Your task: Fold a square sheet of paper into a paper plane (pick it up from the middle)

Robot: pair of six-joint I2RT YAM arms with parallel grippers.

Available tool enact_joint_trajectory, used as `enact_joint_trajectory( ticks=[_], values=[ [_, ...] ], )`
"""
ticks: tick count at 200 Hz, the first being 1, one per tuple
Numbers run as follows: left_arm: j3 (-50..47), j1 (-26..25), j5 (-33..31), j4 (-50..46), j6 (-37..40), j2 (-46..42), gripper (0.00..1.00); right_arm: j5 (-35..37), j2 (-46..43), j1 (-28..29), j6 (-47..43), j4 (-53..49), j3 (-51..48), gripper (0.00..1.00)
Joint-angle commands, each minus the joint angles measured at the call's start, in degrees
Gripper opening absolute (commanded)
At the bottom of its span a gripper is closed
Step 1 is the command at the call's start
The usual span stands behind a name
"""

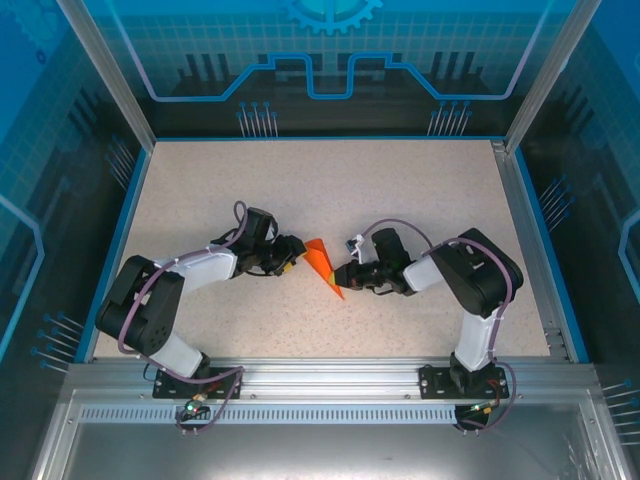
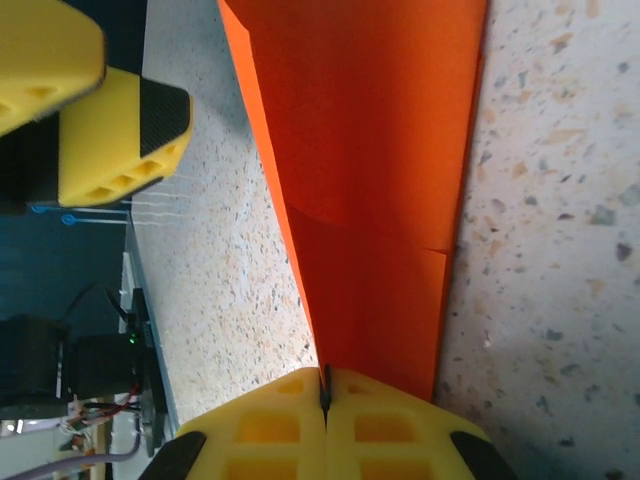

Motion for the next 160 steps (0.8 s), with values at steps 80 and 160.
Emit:
enact_joint_trajectory(
  ticks=[80,160],
  values=[
    [-1.45,-0.25,0.48,0.36,1.87,-0.72,0.47,-1.29,3.69,-2.05,7.83,-0.45,1.13,0.00],
    [-1.75,-0.26,1.63,1.91,1.84,-0.62,0.46,2.14,4.33,-2.56,9.54,-7.11,0.95,0.00]
  ],
)
